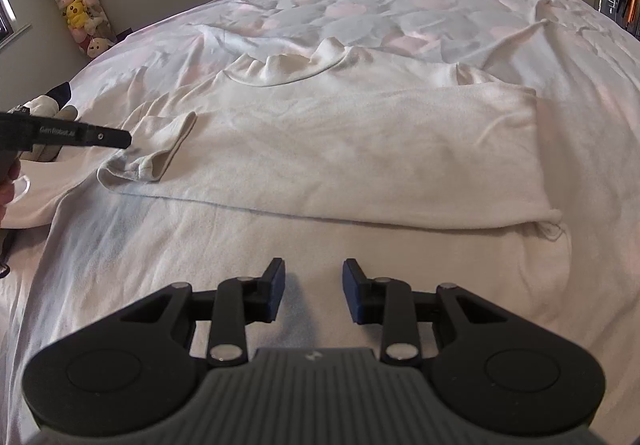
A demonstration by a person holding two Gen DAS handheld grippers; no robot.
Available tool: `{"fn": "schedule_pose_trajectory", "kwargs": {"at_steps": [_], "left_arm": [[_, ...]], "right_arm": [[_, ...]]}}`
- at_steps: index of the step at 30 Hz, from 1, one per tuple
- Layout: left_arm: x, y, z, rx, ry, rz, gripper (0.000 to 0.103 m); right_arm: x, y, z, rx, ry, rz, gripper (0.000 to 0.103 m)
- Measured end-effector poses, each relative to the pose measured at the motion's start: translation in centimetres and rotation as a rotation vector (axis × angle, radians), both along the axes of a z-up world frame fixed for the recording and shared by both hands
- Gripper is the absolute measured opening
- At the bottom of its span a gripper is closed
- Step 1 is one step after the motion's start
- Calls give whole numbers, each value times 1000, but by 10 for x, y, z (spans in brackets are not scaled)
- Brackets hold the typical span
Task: Fold clothes
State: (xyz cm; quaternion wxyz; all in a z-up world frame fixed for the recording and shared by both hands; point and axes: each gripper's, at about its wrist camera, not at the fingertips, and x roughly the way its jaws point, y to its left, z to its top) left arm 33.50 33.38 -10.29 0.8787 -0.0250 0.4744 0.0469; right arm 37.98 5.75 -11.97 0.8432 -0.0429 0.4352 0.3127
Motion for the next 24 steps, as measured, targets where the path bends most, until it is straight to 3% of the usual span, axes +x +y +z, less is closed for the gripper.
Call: {"fn": "schedule_pose_trajectory", "kwargs": {"at_steps": [4, 8, 12, 19, 24], "left_arm": [[-12, 1, -2, -18, -27, 14, 5], [-31, 6, 24, -67, -86, 77, 5], [-74, 13, 63, -23, -116, 138, 8], [-174, 49, 100, 92, -44, 411, 10], [-246, 75, 116, 95, -115, 604, 10]], "right_arm": [[-4, 1, 2, -7, -9, 13, 36], [-4, -1, 4, 4, -9, 2, 36], [-6, 0, 4, -3, -15, 6, 37], [-30, 15, 13, -23, -57, 45, 37], [-65, 47, 28, -21, -43, 140, 37]]}}
